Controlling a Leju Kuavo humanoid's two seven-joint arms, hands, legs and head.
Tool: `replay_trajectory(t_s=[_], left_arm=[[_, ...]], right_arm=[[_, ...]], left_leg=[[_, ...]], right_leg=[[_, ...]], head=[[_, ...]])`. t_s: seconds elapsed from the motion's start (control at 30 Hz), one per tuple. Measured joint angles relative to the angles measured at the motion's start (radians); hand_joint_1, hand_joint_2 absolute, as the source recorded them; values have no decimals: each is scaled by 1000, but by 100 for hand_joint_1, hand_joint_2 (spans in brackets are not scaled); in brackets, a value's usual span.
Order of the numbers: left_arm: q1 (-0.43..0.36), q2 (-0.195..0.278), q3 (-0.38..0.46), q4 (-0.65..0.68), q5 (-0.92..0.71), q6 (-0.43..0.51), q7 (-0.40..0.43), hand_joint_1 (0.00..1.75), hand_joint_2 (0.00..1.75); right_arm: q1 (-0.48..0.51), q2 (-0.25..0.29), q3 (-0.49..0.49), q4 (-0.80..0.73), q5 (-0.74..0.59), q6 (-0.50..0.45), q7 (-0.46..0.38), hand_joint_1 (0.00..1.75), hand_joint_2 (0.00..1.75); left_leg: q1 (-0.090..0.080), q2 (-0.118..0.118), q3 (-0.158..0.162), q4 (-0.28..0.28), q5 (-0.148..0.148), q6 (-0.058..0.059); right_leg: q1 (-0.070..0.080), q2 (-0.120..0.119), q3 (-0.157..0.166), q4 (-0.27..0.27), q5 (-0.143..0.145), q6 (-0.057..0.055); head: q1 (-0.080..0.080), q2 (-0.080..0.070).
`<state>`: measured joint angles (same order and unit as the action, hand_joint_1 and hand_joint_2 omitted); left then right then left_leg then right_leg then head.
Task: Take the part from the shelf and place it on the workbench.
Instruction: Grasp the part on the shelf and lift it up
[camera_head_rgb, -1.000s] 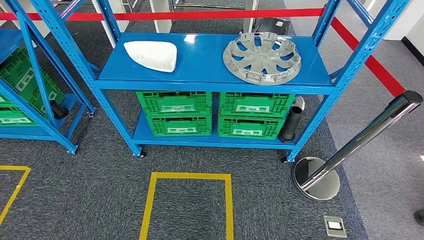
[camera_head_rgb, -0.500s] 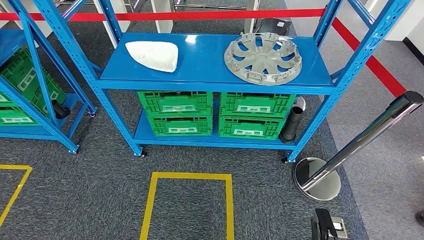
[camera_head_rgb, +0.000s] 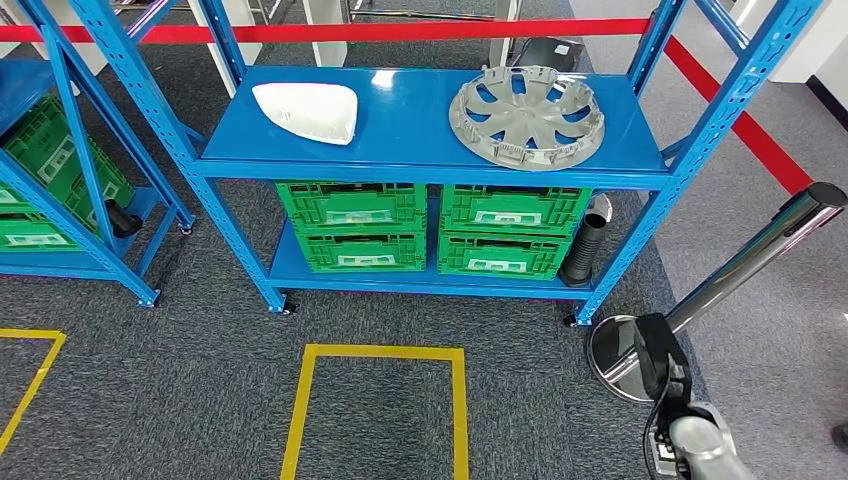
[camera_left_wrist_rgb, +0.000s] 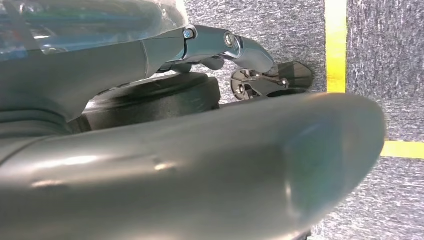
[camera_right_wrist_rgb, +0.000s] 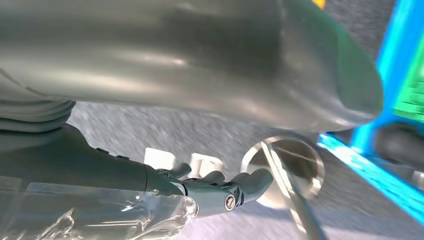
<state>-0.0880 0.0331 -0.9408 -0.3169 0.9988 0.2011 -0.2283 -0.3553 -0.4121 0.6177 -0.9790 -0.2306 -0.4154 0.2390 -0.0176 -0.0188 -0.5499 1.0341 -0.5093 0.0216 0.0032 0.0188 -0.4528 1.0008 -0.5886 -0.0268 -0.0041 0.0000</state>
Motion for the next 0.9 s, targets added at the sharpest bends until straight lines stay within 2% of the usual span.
replay_trajectory(t_s=[0.27, 0.7, 0.9], left_arm=[[-21, 5, -73, 9, 29, 0, 2, 0, 0], [-54, 11, -184, 21, 54, -3, 20, 0, 0], [-68, 15, -228, 24, 64, -8, 29, 0, 0]], right_arm=[[-126, -52, 47, -143, 148, 43, 126, 0, 0], [-390, -99, 148, -346, 401, 183, 324, 0, 0], [-504, -113, 197, -422, 516, 261, 369, 0, 0]], left_leg=[[-1, -1, -1, 0, 2, 0], [-1, -2, -2, -1, 2, 0], [-1, -2, -2, -1, 2, 0]], right_leg=[[-1, 0, -1, 0, 1, 0], [-1, -1, -1, 0, 1, 0], [-1, -1, -2, 0, 1, 0]], head=[[0, 0], [0, 0], [0, 0]])
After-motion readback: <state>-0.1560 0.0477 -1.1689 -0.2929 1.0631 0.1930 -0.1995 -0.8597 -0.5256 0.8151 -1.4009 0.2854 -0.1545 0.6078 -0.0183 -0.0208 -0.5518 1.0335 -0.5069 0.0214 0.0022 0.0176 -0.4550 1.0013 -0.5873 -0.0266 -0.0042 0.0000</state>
